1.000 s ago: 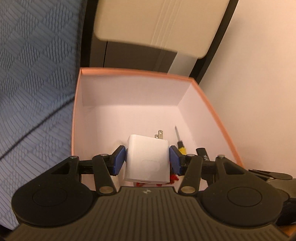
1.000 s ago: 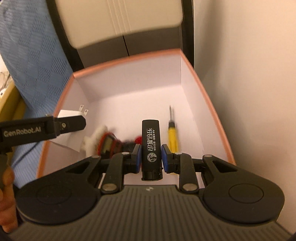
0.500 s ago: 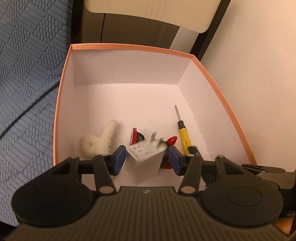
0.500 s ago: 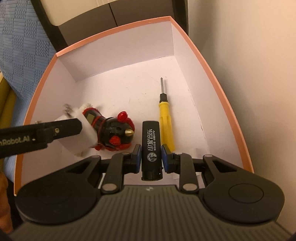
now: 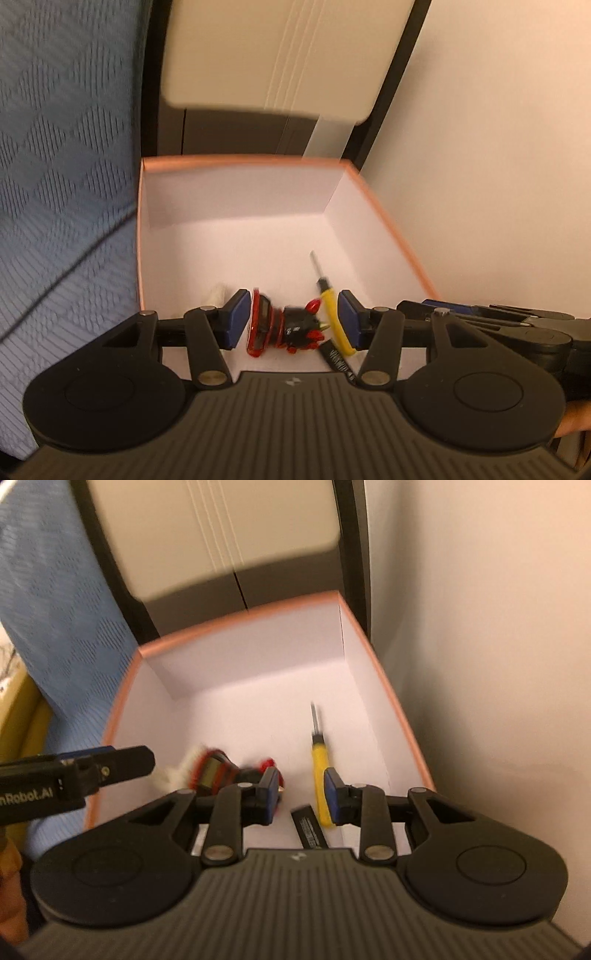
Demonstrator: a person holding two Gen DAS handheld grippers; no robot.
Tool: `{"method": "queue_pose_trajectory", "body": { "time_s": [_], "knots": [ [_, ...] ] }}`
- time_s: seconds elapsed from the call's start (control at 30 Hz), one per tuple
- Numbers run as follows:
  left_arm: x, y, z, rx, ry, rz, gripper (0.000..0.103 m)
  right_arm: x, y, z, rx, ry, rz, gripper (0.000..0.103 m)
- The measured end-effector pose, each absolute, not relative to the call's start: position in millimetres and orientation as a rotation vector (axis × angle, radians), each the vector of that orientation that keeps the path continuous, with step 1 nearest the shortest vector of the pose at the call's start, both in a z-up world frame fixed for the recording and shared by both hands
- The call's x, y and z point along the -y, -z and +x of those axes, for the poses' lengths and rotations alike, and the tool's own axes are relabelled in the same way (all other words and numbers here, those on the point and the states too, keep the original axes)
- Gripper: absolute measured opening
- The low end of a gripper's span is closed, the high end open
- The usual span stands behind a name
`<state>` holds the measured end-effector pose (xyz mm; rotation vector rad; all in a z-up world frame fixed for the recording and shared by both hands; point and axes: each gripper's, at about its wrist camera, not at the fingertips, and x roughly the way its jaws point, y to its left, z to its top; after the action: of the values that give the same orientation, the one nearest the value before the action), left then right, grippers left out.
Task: Organize rigid objects
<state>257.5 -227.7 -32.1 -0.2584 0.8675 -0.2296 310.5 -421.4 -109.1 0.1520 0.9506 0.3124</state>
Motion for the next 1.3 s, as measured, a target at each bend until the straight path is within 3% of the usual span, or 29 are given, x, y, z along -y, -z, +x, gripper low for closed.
{"method": "queue_pose_trajectory", "body": {
  "time_s": [0.5,0.8,1.3],
  "knots": [
    [182,-62,189,-0.661,0.239,-0.26,0.064,412,14,228,-0.772,-0.288,0.141,0.03],
    [155,-77,144,-0.645,0.235,-0.255,0.064,392,-7,177,-0.737,-0.27,0.132,0.03],
    [132,-70,82,-0.625,0.237,-0.225,0.075,374,1,113,-0.736,-0.227,0.133,0.03]
  ]
}}
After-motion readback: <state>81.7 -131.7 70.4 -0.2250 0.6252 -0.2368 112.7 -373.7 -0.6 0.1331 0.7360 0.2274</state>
